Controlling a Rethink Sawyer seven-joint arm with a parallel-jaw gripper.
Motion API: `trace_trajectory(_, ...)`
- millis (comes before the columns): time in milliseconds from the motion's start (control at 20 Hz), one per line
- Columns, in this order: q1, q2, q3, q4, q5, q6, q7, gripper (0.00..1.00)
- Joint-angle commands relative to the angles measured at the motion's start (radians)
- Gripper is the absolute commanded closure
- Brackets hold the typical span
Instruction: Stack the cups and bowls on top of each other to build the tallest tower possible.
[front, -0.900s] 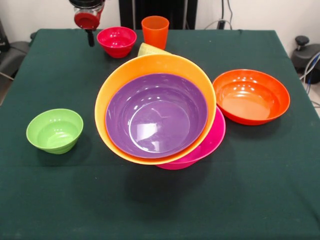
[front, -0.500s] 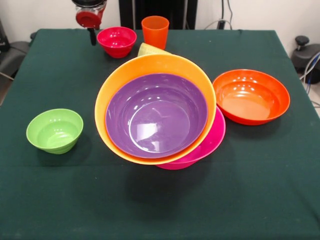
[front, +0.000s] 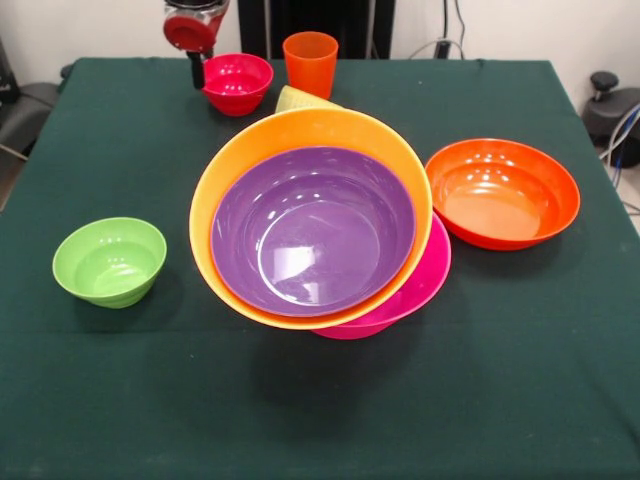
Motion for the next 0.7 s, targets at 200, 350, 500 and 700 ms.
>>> trace_trajectory(200,0.053,0.054,-0.003,-0.058,0.130,0.130,0.286,0.00)
trace_trajectory(350,0.062,0.069,-0.022,-0.101,0.153,0.169,0.301,0.00)
trace_trajectory(500,0.059,0.098,-0.027,-0.123,0.154,0.182,0.281,0.00)
trace_trajectory(700,0.032,0.156,0.019,-0.104,0.171,0.063,0.234,0.00)
